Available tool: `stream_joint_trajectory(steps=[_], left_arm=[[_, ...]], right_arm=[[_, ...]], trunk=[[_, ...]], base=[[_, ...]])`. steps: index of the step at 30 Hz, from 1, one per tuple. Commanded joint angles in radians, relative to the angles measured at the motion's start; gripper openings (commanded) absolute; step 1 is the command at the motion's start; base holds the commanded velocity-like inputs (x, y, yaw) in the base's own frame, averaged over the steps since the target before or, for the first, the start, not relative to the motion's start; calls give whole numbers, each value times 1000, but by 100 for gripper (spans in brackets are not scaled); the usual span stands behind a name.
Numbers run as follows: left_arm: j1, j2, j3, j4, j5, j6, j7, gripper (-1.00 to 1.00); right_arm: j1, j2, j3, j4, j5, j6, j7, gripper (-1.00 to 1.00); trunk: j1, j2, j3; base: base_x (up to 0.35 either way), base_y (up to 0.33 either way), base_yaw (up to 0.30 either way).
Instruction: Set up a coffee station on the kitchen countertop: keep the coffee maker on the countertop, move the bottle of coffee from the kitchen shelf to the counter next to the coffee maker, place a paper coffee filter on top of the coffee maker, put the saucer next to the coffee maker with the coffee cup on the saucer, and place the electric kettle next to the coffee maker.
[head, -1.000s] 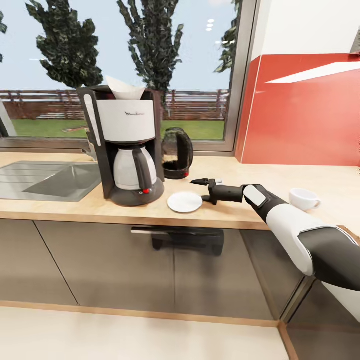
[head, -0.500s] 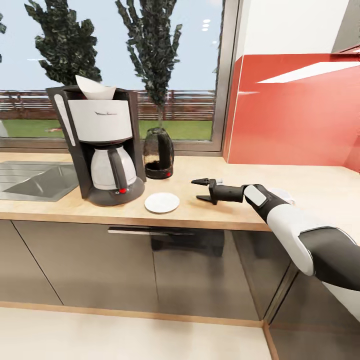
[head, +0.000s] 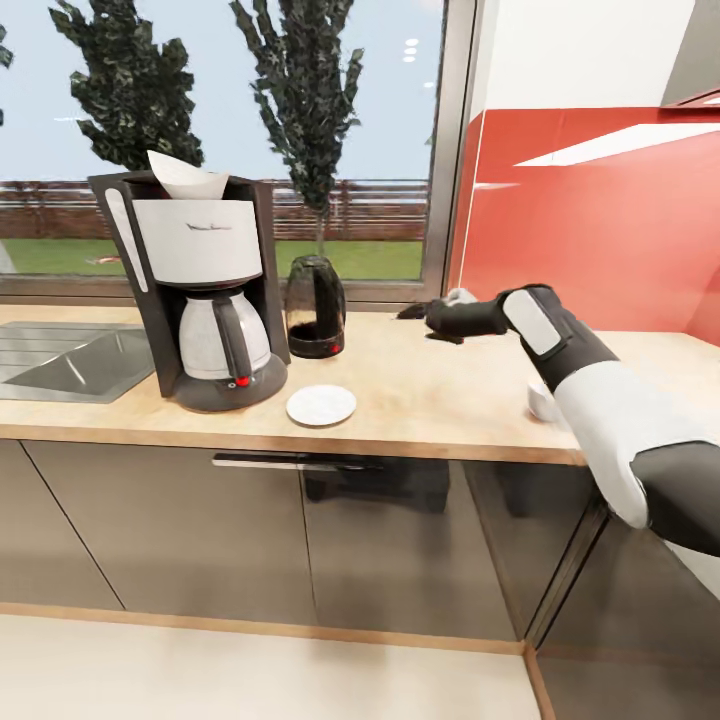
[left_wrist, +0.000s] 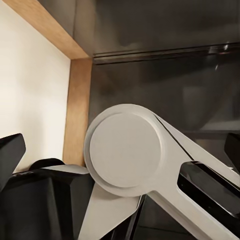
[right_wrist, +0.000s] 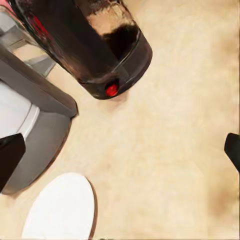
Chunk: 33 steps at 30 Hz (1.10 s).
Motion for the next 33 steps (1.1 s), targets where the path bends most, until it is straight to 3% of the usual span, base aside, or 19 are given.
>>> stream_joint_trajectory(steps=[1, 5, 7, 10, 13, 14, 15, 17, 20, 21, 24, 26, 30, 33], left_arm=[[-1, 0, -4, 0, 2, 10, -4, 100], [-1, 0, -4, 0, 2, 11, -4, 100], [-1, 0, -4, 0, 2, 11, -4, 100], [-1, -1, -4, 0, 2, 11, -4, 100], [-1, -1, -4, -1, 2, 11, -4, 100], [-1, -1, -4, -1, 2, 11, -4, 100], [-1, -1, -4, 0, 2, 12, -4, 100], [-1, -1, -4, -1, 2, 13, -4, 100], [-1, -1, -4, -1, 2, 13, -4, 100], [-1, -2, -4, -1, 2, 13, -4, 100], [-1, -2, -5, -1, 2, 12, -4, 100], [-1, -2, -5, -1, 2, 11, -4, 100], [-1, -3, -5, -1, 2, 10, -4, 100], [-1, -3, -5, -2, 2, 11, -4, 100]], right_arm=[[-16, -11, 5, -10, 10, 9, -22, 100], [-97, -61, 7, -37, 25, 59, -173, 100], [-118, -76, 9, -40, 42, 67, -203, 100], [-149, -95, 12, -43, 110, 76, -234, 100], [-181, -106, 14, -40, 243, 82, -248, 100], [-186, -109, 14, -37, 265, 83, -250, 100], [-199, -141, 19, -11, 323, 85, -250, 100], [-203, -174, 48, 2, 342, 86, -243, 100], [-205, -214, 122, 9, 351, 86, -198, 100], [-206, -241, 168, 11, 356, 87, -146, 100], [-206, -283, 239, 13, 360, 87, -41, 100], [-207, -331, 335, 14, 363, 87, 84, 100], [-207, -376, 399, 15, 364, 86, 153, 100], [-207, -433, 442, 15, 364, 86, 191, 100]], trunk=[[0, 0, -1], [0, 0, -1], [0, 0, -1], [0, 0, -1], [0, 0, -1], [0, 0, -1], [0, 0, -1], [0, 0, -1], [0, 0, -1], [0, 0, -1], [0, 0, -1], [0, 0, -1], [0, 0, -1], [0, 0, -1]], base=[[0, 0, 0], [0, 0, 0], [0, 0, 0], [0, 0, 0], [0, 0, 0], [0, 0, 0], [0, 0, 0], [0, 0, 0], [0, 0, 0], [0, 0, 0], [0, 0, 0], [0, 0, 0], [0, 0, 0], [0, 0, 0]])
